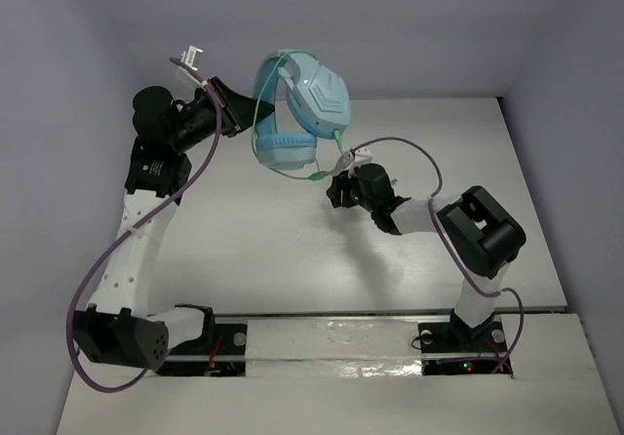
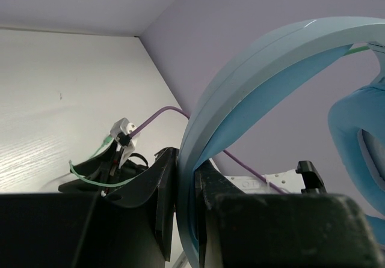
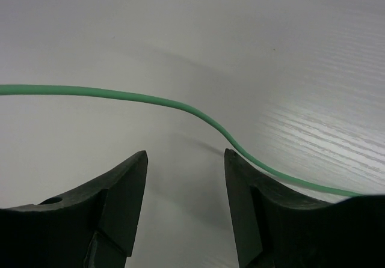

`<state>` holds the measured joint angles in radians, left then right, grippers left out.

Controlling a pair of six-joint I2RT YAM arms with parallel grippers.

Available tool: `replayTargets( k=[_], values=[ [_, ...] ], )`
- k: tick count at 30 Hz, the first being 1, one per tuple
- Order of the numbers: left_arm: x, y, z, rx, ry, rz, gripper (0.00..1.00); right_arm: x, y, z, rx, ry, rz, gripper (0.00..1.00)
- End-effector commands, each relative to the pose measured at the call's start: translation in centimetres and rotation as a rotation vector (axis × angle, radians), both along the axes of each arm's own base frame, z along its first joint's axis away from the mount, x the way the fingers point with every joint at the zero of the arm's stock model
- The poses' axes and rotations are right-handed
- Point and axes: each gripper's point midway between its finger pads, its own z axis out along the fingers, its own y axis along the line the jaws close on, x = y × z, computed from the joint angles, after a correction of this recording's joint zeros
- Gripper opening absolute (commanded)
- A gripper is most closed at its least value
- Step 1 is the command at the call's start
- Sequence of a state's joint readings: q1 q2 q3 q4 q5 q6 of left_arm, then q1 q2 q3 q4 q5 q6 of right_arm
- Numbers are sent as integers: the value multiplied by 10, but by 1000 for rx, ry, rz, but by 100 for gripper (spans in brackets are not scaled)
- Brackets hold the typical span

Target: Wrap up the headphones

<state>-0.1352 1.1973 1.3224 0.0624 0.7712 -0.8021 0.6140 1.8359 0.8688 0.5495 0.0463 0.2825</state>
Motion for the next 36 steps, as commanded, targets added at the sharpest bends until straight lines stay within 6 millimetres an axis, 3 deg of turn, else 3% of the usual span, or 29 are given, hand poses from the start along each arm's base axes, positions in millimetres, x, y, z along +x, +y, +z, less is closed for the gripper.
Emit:
replayTargets(
  k=[1, 2, 3, 5, 6, 8, 9, 10, 12, 13, 15, 16, 22, 32, 36],
  values=[
    [-17, 2, 41, -28, -117, -14, 0, 18, 0, 37, 49, -111, -35, 59],
    [-17, 2, 40, -27, -112, -16, 0, 13, -3, 35, 48, -110, -35, 59],
    [-16, 2, 39, -27, -108, -16, 0, 11, -4, 37, 46, -109, -30, 47],
    [-14, 2, 38, -25, -107, -9, 0, 4, -2, 50, 48, -109, 9, 37],
    [-12, 3, 39, -23, -108, -6, 0, -4, -4, 46, 31, -71, 25, 36],
    [-10, 2, 38, -21, -106, -6, 0, -20, -1, 66, 93, -70, 66, 36],
    [-9, 2, 38, -22, -104, -6, 0, -30, -8, 58, 91, -55, 58, 38],
    [-8, 2, 38, -22, -104, -6, 0, -31, -15, 69, 107, -76, 27, 40],
    [-10, 2, 40, -28, -111, -8, 0, -22, -26, 69, 52, -100, -31, 55],
    [-11, 2, 41, -29, -113, -11, 0, -18, -26, 67, 23, -98, -33, 57],
    [-13, 2, 43, -28, -118, -11, 0, -16, -21, 42, -64, -30, 13, 59],
    [-14, 2, 45, -28, -121, -9, 0, -9, -15, 47, -78, -47, 36, 59],
    [-18, 3, 50, -21, -129, -8, 0, -9, 0, 32, -111, -12, 134, 59],
    [-22, 3, 52, -19, -131, -19, 0, 32, -4, 35, -86, -91, -18, 59],
    [-20, 5, 50, -2, -132, 0, 0, 29, -4, 43, -55, -114, -20, 57]
  ],
)
